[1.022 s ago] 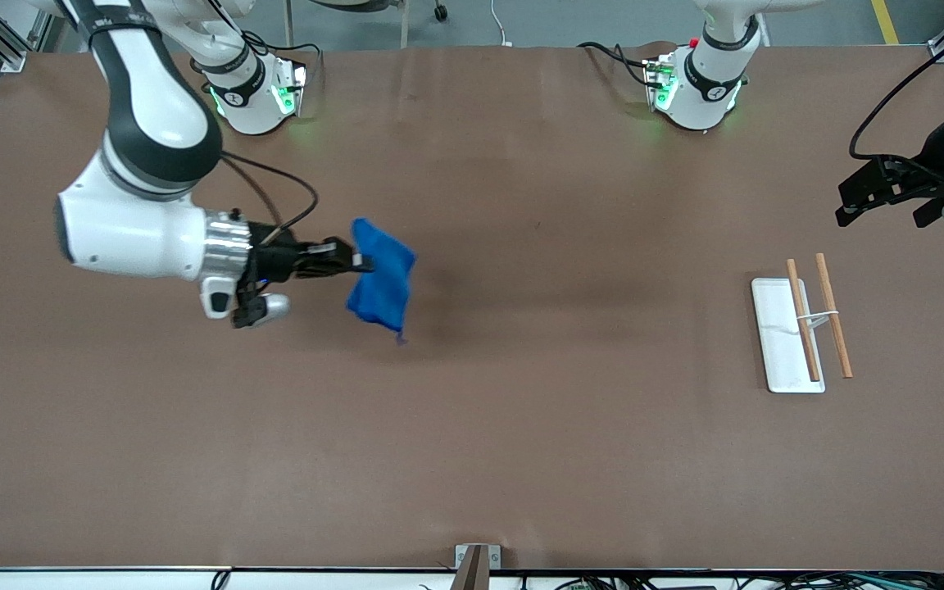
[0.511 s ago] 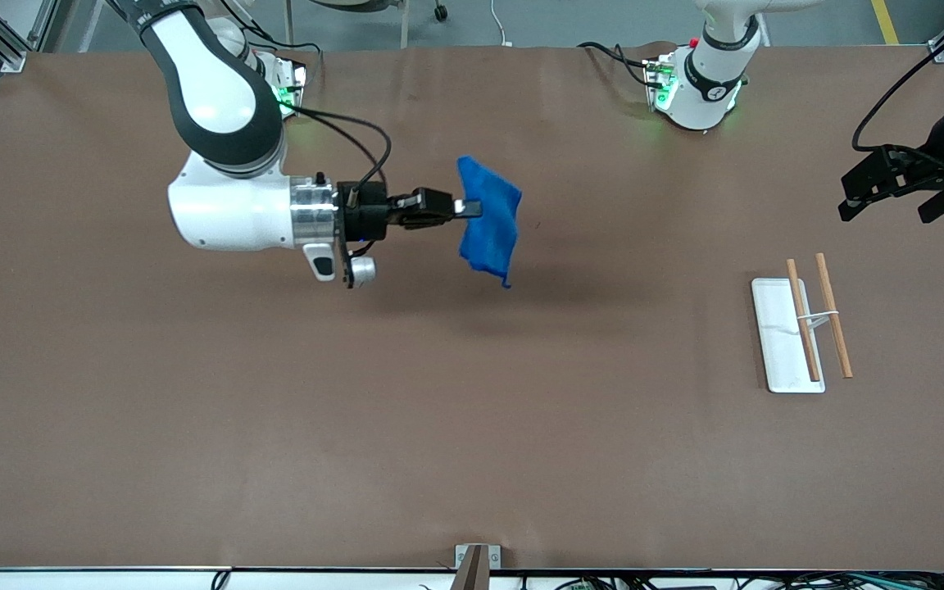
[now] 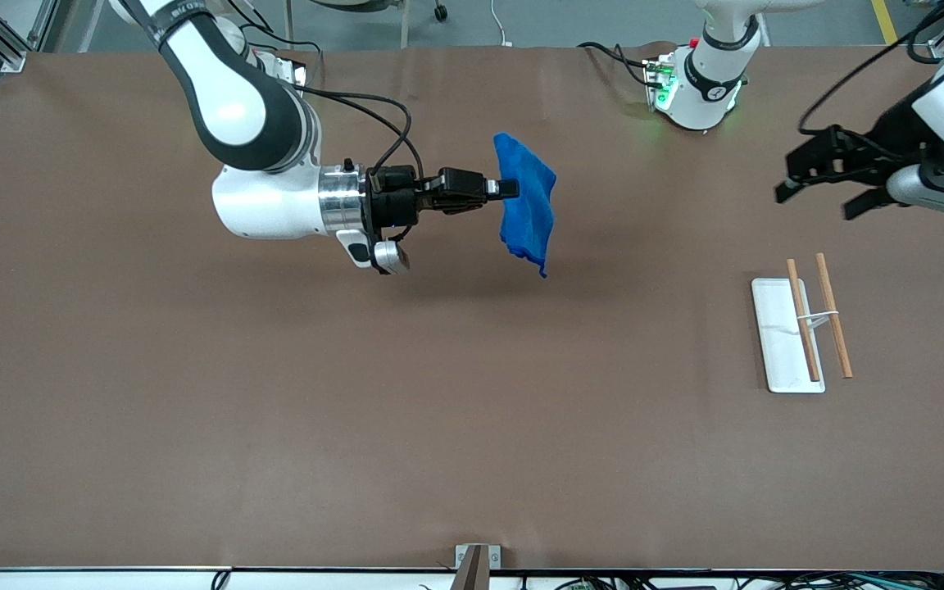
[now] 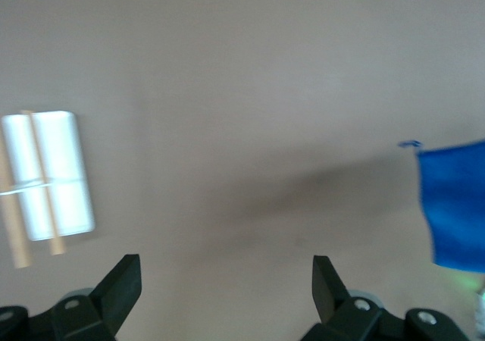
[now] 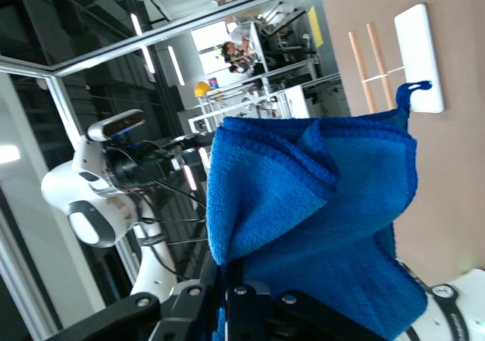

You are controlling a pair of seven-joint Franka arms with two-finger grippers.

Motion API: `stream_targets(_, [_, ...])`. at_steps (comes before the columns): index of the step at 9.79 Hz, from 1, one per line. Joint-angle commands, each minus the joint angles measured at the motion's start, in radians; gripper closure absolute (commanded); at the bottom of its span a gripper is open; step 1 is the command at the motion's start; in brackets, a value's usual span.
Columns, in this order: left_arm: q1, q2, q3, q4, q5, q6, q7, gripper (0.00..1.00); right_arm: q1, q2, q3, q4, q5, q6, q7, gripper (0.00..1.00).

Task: Right arm passes towel to left arm to hang
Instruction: 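Hold the towel up with the right gripper while the left gripper approaches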

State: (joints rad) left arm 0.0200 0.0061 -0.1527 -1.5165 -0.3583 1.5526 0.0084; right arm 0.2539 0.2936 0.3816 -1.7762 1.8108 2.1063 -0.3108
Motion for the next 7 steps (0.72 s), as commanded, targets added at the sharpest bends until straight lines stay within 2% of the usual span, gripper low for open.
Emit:
stream_targets(1, [0.026,0.008,0.002,-0.130,-0.219,-0.009,0.065,0.00,0.030,0.002,-0.001,0.003,0.112,-0.002,-0.059,1.00])
stream_targets(3, [0.041,0.009,0.002,-0.200,-0.380,-0.057,0.172,0.00,0.039,0.004,-0.001,0.001,0.145,0.000,-0.080,1.00])
stream_targets(5, [0.052,0.009,0.002,-0.328,-0.557,-0.063,0.266,0.00,0.047,0.010,0.000,0.001,0.180,-0.005,-0.080,1.00])
stream_targets(7, [0.055,0.034,0.004,-0.404,-0.686,-0.124,0.381,0.00,0.050,0.010,0.000,0.003,0.225,-0.008,-0.085,1.00])
